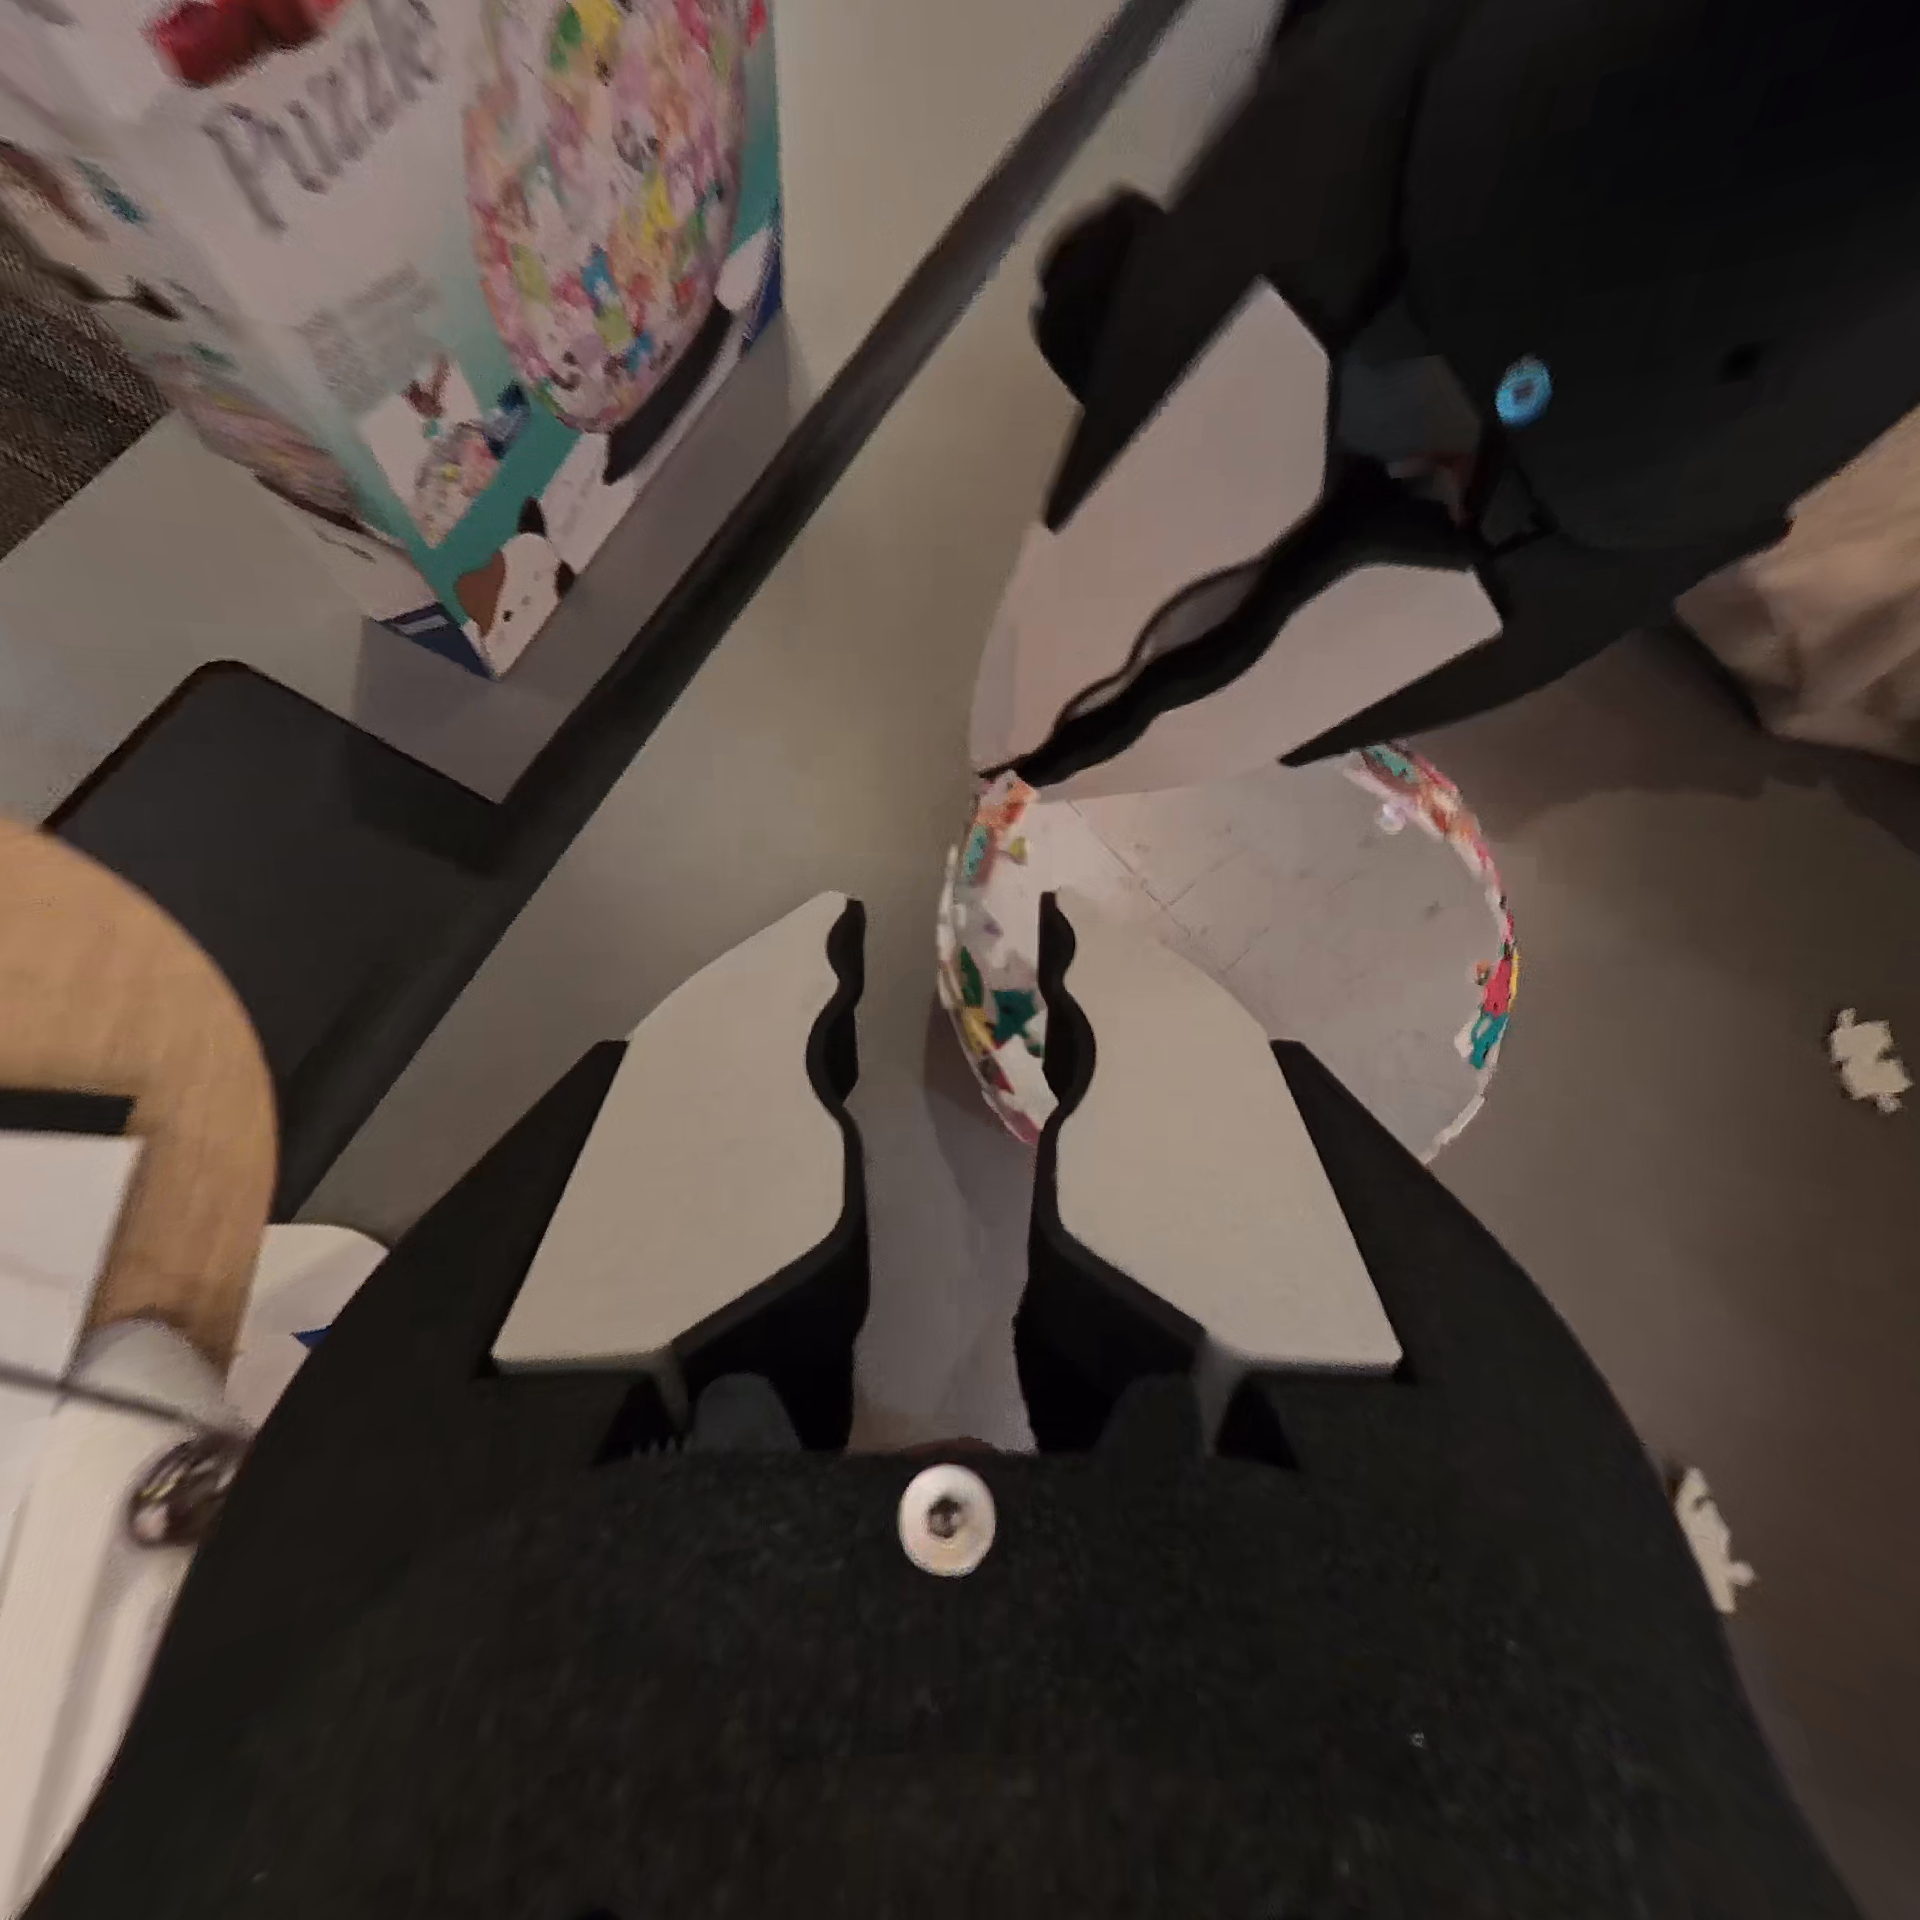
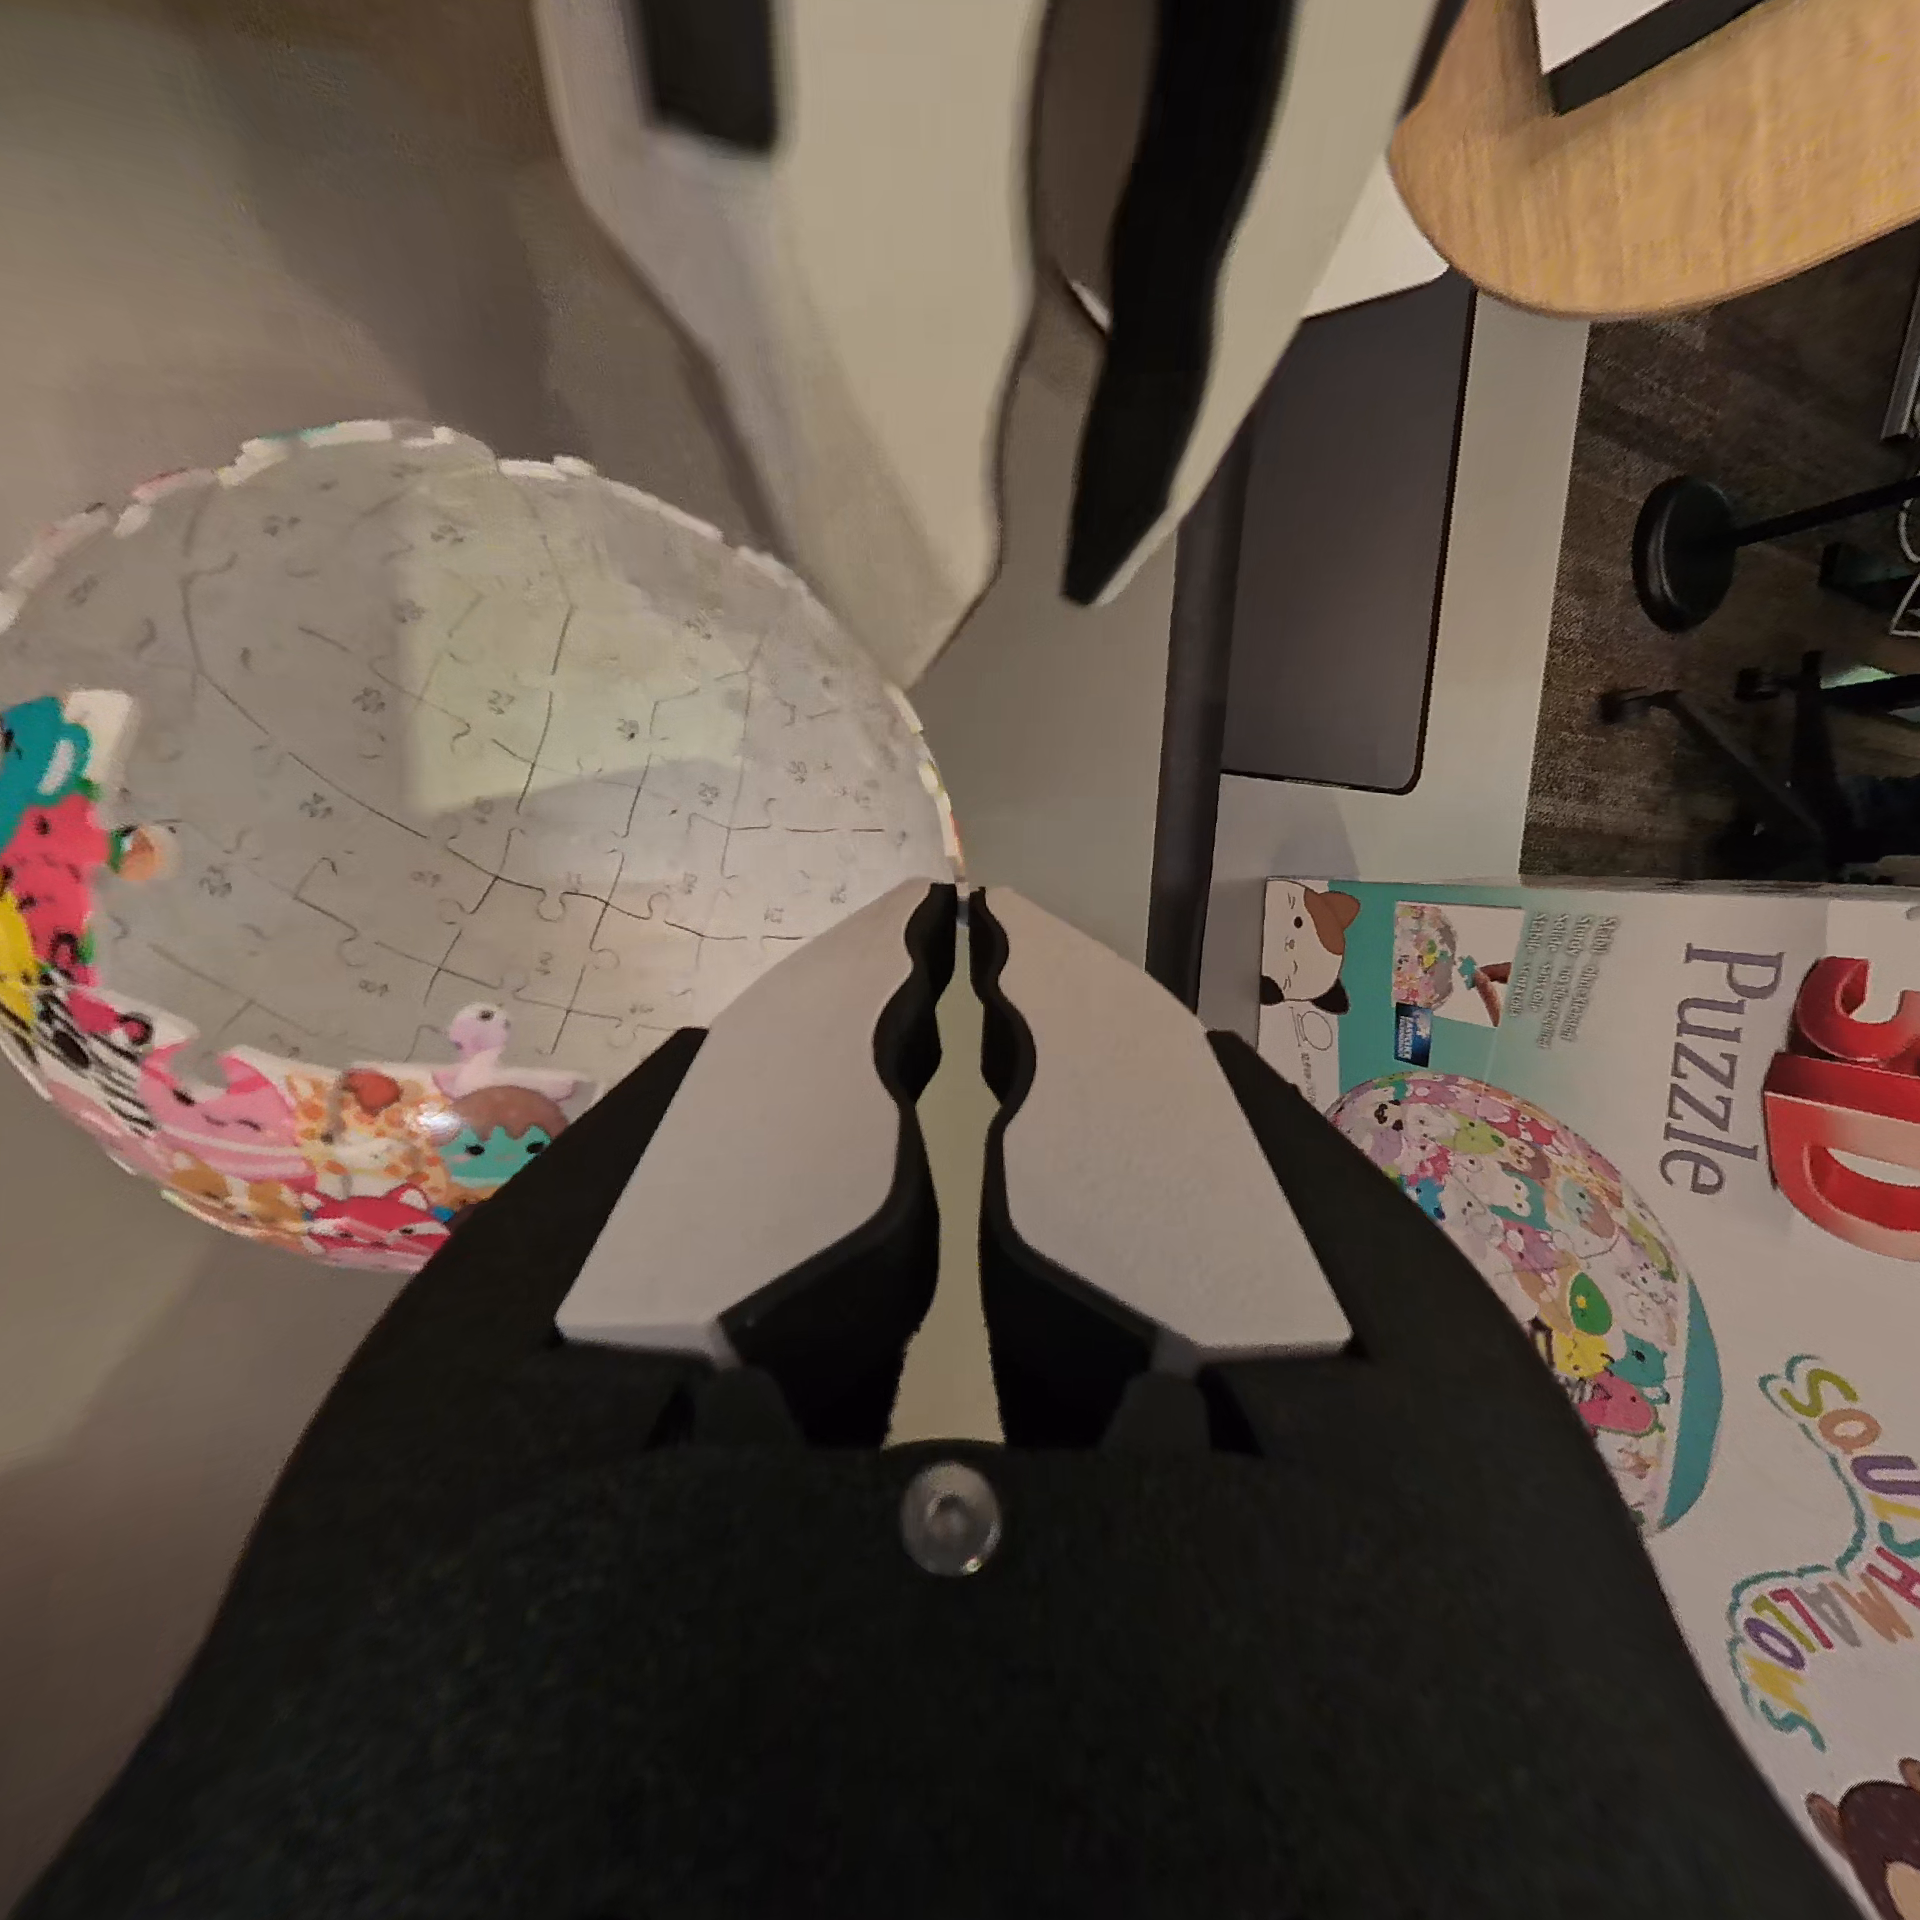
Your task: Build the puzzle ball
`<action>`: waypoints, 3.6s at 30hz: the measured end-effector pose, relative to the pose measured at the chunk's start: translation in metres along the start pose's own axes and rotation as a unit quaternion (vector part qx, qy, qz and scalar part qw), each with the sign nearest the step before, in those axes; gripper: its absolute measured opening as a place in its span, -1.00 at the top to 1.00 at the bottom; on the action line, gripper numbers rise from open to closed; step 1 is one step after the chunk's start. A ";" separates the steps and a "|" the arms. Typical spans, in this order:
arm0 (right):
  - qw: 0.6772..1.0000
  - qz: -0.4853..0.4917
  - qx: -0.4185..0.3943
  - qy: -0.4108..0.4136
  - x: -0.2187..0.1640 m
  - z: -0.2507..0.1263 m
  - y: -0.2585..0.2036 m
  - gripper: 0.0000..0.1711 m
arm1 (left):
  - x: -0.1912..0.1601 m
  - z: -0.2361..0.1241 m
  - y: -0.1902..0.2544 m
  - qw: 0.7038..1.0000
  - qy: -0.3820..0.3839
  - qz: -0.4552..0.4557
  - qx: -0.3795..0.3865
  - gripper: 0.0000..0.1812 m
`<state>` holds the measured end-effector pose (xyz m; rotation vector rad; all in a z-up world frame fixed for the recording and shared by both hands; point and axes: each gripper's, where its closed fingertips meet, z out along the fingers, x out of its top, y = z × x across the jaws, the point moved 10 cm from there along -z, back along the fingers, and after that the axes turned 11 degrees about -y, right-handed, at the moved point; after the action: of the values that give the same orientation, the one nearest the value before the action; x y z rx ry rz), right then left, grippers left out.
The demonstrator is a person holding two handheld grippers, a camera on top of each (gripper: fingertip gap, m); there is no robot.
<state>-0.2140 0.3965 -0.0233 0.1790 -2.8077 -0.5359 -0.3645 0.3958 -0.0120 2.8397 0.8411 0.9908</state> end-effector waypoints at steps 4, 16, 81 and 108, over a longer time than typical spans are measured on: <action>1.000 -0.012 -0.004 0.011 0.000 0.001 0.000 0.97 | -0.005 -0.001 -0.020 0.998 -0.023 -0.055 0.015 0.80; 0.999 -0.021 -0.004 0.025 -0.002 0.003 0.000 0.97 | -0.007 0.053 -0.027 0.986 -0.148 -0.004 0.079 1.00; 0.998 -0.018 0.013 0.062 -0.004 0.015 0.015 0.96 | 0.019 0.033 0.026 0.975 -0.144 -0.073 0.153 0.85; 0.997 -0.037 -0.009 0.073 -0.004 0.015 0.013 0.95 | 0.010 0.032 0.030 0.970 -0.132 -0.057 0.198 0.97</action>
<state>-0.2156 0.4144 -0.0331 0.3074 -2.6627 -0.5421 -0.3252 0.3802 -0.0261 3.0953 1.2730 0.4537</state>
